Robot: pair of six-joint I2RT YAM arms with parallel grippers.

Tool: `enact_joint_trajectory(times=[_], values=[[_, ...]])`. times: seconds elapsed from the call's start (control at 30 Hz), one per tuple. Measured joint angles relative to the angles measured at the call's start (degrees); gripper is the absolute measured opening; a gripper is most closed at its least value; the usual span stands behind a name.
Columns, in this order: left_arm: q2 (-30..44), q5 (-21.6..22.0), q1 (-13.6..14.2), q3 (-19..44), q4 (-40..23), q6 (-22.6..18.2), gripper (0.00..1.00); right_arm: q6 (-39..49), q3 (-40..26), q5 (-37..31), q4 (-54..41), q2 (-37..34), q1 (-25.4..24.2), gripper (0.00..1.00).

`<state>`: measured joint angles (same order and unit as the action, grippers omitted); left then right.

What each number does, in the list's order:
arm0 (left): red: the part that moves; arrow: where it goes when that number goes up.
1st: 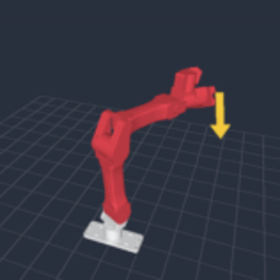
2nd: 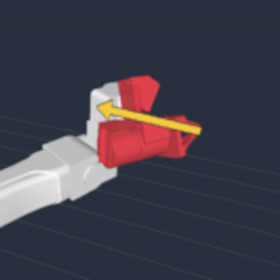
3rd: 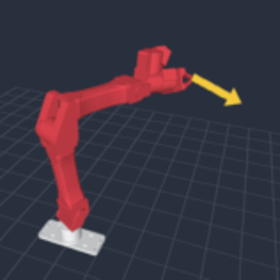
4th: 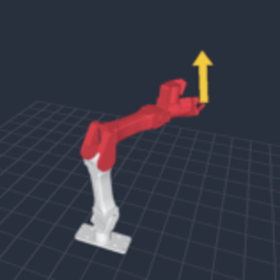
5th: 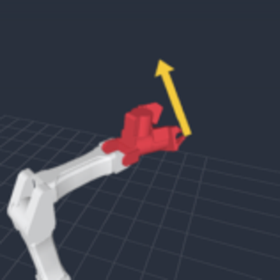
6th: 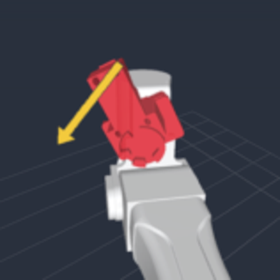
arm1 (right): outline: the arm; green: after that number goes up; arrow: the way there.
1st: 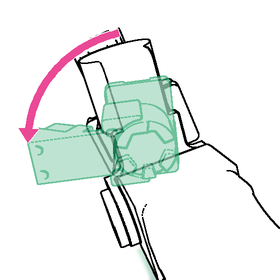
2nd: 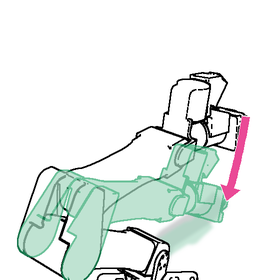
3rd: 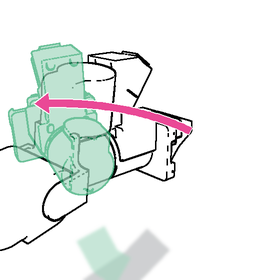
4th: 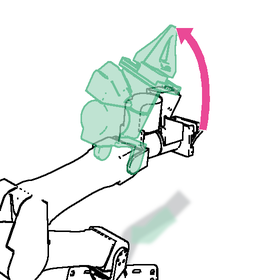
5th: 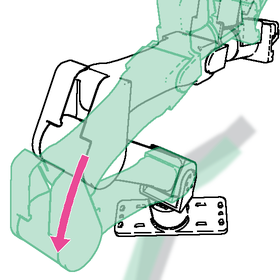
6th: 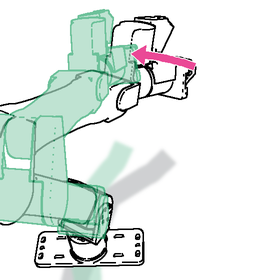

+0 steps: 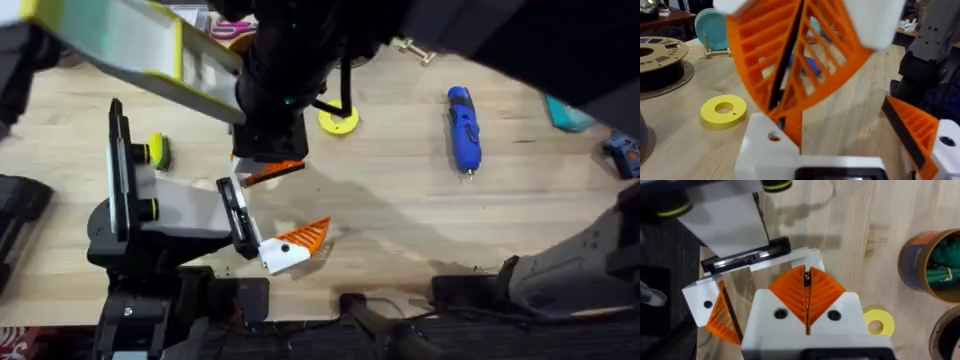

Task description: Pick up the gripper from the table and insert it into the empty holder that is missing its gripper. Then pick up a screw, insert it into the mounting hole, and use the screwdriver to tighten it. Finally, clean up the table by picking up the vegetable and placing it into the bucket.

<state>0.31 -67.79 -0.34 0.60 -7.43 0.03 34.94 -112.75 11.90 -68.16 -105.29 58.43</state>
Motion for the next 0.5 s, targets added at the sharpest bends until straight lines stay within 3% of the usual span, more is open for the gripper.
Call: enact_joint_trajectory(times=[0.5], values=[[0.01,-0.04,0.0,0.0,-0.04,0.24,0.985,0.0,0.96,0.02,0.5,-1.12,-0.11,0.006]])
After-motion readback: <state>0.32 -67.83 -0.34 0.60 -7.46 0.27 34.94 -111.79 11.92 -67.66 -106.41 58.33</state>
